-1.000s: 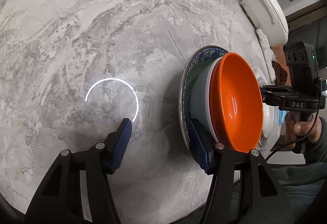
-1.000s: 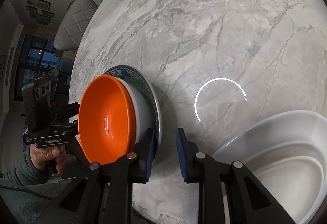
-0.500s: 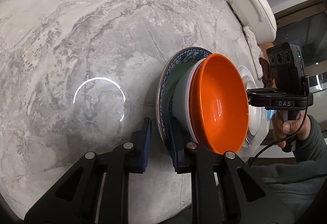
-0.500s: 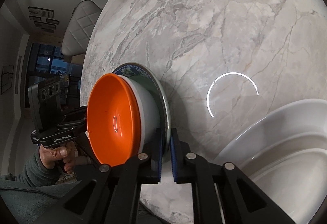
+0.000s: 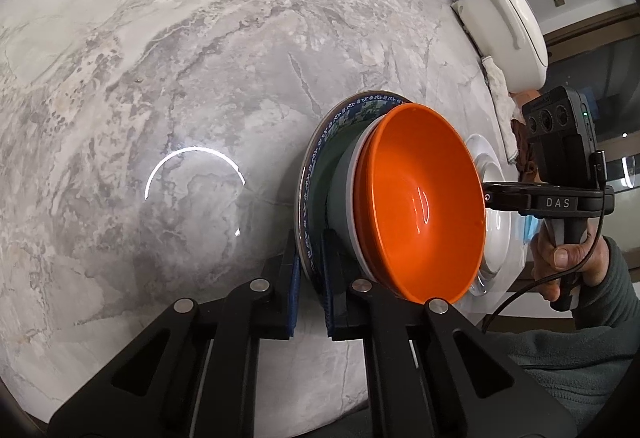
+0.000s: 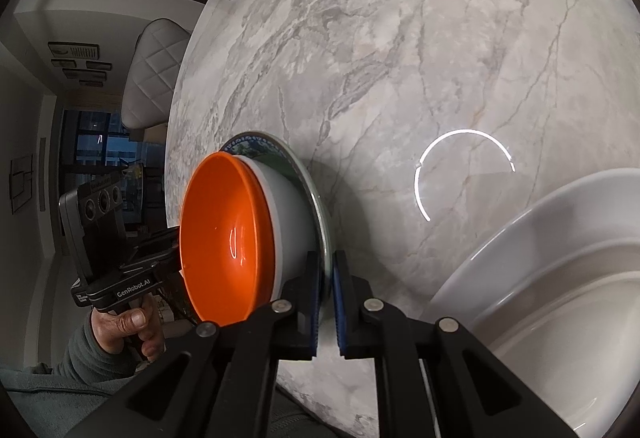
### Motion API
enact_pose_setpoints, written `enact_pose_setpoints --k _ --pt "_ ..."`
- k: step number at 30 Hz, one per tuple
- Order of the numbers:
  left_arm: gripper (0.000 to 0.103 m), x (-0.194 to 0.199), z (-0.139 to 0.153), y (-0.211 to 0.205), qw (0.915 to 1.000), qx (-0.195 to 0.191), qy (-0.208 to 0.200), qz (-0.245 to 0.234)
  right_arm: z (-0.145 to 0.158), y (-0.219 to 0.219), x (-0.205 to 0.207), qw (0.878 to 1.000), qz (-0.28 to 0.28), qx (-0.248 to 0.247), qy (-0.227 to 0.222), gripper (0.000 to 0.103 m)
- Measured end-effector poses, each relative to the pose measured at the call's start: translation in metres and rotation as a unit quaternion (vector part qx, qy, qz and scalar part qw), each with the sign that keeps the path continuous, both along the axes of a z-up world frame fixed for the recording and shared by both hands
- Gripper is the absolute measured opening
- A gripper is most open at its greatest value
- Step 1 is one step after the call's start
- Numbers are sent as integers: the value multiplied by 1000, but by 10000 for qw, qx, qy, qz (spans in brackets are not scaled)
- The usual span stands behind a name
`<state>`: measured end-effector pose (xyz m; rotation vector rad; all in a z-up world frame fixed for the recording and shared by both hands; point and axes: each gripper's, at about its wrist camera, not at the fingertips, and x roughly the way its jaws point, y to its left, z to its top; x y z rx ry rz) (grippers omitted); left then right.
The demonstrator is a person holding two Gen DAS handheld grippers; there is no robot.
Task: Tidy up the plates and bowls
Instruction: 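Lift the nested bowls with both grippers and lower them onto the plate stack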
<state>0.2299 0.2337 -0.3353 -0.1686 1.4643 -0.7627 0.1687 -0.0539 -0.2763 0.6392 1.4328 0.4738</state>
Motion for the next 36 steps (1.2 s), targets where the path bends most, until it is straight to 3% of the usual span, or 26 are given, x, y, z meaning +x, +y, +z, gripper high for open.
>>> enact_pose_setpoints --k 21,36 --pt "6 7 15 -3 9997 -92 185 87 13 -6 6 9998 -221 -33 -8 10" --pt "6 6 62 -36 9986 -228 -30 -475 50 -32 -18 9956 -900 -160 -220 10"
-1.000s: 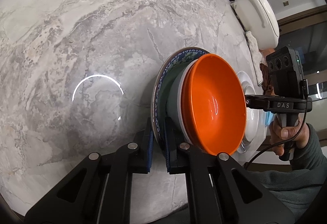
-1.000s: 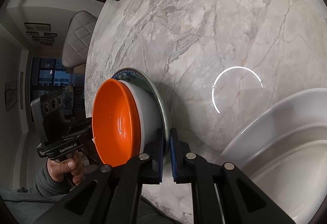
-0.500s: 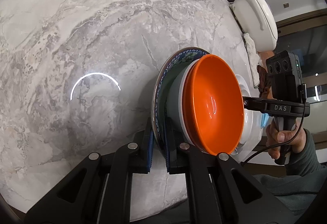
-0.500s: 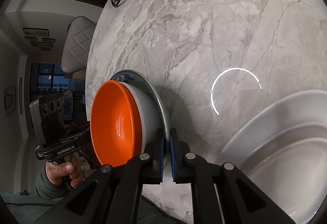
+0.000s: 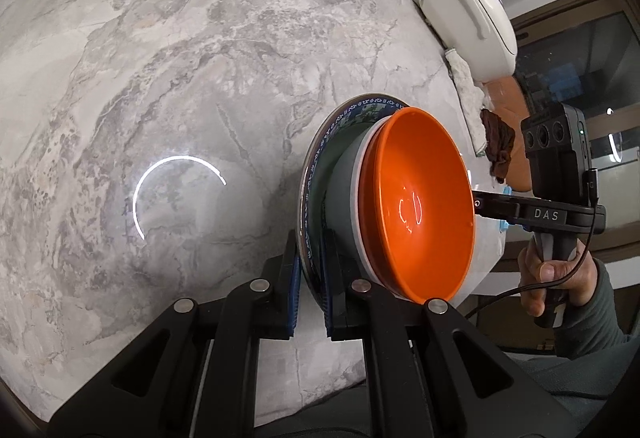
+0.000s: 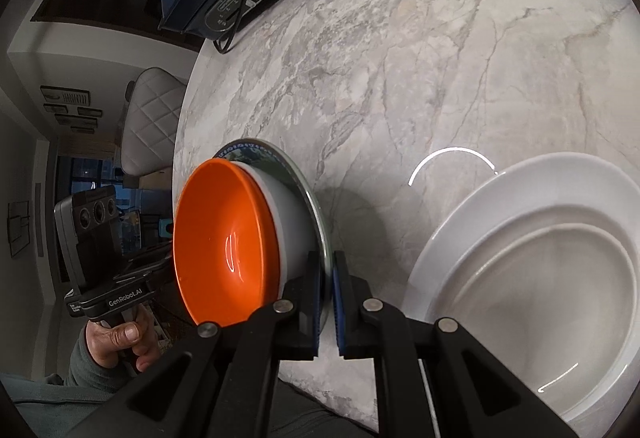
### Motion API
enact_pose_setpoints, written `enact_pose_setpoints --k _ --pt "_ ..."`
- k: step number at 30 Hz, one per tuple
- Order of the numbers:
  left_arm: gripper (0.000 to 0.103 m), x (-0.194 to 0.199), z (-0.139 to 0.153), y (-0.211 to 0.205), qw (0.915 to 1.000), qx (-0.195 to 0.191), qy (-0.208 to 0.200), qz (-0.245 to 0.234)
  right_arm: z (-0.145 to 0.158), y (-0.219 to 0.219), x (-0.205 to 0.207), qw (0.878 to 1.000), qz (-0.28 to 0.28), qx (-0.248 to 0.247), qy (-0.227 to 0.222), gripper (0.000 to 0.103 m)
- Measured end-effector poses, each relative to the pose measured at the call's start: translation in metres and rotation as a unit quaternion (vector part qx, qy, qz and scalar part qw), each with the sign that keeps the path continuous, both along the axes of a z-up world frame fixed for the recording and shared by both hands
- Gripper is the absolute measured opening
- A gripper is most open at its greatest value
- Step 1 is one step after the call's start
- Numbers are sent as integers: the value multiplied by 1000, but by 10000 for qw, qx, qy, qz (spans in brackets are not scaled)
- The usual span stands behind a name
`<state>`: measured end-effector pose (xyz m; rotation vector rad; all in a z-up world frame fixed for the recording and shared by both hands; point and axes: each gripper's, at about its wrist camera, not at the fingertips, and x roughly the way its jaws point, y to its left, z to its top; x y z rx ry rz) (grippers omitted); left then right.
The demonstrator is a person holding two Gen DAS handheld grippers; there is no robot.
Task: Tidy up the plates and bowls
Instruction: 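Lift the nested bowls with both grippers and lower them onto the plate stack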
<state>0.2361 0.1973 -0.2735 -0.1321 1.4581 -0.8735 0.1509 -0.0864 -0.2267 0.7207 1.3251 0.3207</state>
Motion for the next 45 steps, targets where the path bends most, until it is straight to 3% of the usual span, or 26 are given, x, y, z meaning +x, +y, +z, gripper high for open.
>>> enact_pose_setpoints --k 10,17,29,45 --pt "6 -21 35 -58 9990 -131 -156 -404 23 -44 -39 9984 -535 -41 -153 10" --pt "5 -53 45 -110 9989 -113 -164 -431 28 -86 -70 9978 -622 -9 -208 10" --pt "5 -102 22 -178 9990 -14 40 -440 10 -148 -107 9980 -622 -27 -68 10" --pt "6 -101 -18 -197 9989 204 133 -405 -27 -164 -111 9984 -530 32 174 10"
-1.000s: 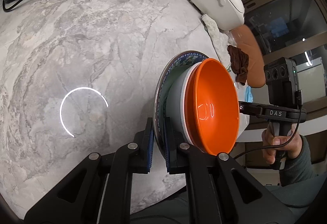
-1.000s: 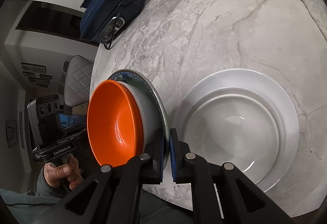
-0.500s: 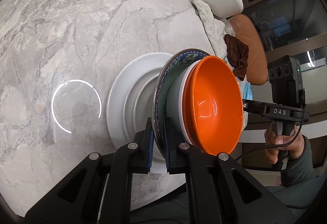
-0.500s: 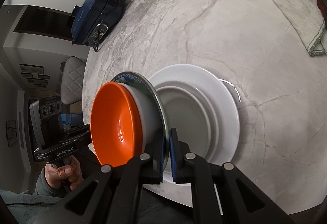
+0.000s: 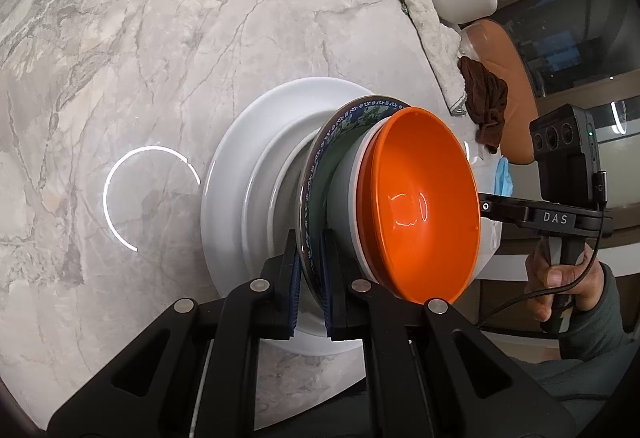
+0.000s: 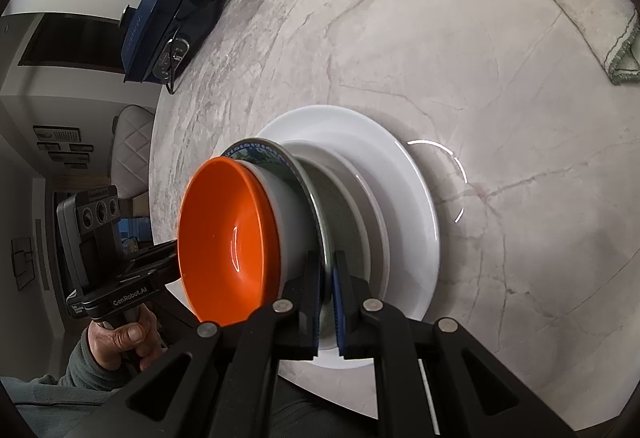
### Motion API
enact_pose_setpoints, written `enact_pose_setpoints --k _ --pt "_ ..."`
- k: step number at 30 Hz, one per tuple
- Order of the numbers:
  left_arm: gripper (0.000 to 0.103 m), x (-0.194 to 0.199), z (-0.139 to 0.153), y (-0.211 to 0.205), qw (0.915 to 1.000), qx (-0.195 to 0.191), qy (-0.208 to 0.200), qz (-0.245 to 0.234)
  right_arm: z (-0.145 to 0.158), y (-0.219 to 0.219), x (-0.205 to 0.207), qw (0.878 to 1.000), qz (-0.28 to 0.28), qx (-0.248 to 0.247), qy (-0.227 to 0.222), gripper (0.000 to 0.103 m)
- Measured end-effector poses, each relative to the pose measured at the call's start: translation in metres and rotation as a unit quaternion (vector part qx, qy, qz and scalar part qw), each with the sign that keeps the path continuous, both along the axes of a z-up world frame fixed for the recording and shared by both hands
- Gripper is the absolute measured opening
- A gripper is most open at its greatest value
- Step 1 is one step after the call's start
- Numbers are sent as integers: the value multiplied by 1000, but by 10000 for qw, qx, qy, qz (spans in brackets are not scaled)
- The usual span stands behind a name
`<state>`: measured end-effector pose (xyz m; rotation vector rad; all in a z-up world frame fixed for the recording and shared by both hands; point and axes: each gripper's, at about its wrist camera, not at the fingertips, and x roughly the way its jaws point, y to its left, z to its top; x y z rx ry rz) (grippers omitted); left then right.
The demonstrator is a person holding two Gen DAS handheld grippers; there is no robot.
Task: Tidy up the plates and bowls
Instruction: 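Lift the nested bowls with both grippers and lower them onto the plate stack, then open both grippers and withdraw them from the nested bowls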
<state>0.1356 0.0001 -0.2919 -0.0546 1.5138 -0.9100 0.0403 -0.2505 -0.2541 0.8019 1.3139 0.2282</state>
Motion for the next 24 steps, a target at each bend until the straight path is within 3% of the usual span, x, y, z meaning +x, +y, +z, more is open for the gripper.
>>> enact_pose_setpoints --k 24 --pt "7 -4 -12 -1 9999 5 -136 46 -5 2 -2 9997 45 -234 -104 10"
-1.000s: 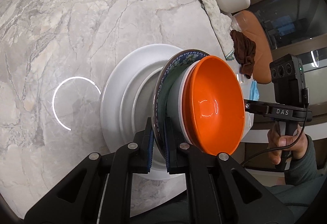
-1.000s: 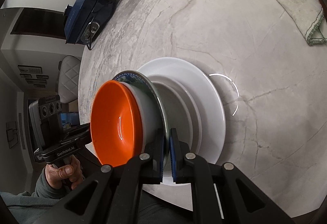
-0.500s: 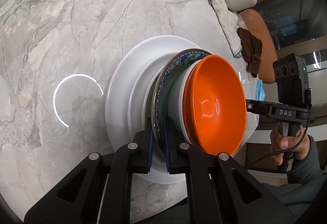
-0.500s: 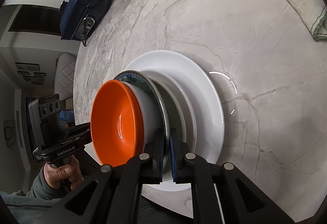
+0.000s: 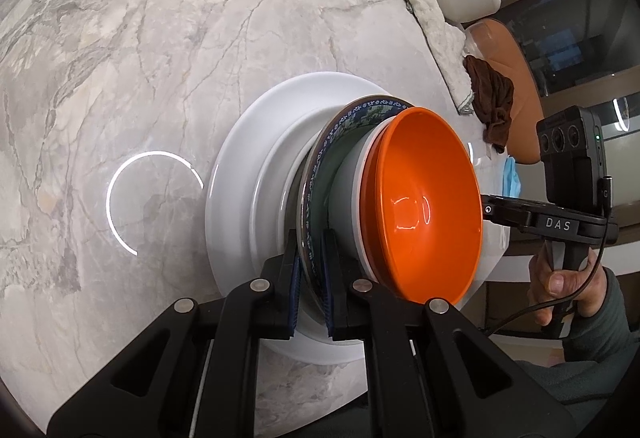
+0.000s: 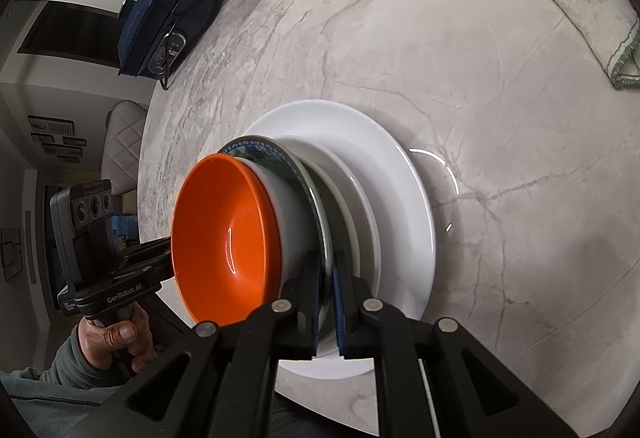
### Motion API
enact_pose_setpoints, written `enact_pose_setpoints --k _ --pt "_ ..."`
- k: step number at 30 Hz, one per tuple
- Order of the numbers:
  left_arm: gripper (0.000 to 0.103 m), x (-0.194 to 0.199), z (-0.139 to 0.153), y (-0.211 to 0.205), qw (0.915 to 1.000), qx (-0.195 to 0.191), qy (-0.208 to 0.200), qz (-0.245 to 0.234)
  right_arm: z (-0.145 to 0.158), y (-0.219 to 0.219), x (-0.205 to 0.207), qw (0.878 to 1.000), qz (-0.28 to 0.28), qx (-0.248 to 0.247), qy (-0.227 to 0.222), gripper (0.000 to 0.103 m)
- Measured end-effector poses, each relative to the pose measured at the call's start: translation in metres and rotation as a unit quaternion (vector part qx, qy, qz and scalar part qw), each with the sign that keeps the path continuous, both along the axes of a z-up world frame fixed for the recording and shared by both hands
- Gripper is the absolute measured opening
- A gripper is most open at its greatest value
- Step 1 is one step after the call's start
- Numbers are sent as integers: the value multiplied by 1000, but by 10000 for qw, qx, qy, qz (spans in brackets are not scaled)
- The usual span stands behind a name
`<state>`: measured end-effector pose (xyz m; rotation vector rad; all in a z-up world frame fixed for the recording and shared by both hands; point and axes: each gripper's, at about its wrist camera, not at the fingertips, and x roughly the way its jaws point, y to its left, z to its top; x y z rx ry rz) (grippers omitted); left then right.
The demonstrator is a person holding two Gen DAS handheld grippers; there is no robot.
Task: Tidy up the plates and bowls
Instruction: 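Open both grippers and withdraw them from the nested bowls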
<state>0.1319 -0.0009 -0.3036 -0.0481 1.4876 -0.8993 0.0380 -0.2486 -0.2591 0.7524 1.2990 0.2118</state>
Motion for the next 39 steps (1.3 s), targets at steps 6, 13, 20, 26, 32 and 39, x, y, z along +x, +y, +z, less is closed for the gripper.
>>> enact_pose_setpoints --k 6,13,20,26,32,39 --pt "8 -2 1 3 10000 -2 -23 54 0 0 1 10000 9 -37 -29 10" --pt "10 -5 6 9 9998 -24 -77 165 2 -1 0 9999 24 -93 -65 15" --pt "31 -7 23 31 9986 10 -297 444 9 -5 -5 9996 -26 -231 -147 30" --pt "74 -9 44 55 9935 -69 -684 907 20 -18 -13 9989 -194 -302 -312 61" --pt "101 -15 72 72 9819 -38 -1268 1403 35 -33 -16 9968 -355 -427 -575 94" --pt "102 -41 126 79 9585 7 -2165 1857 55 -49 -22 9902 -587 -370 -1212 103"
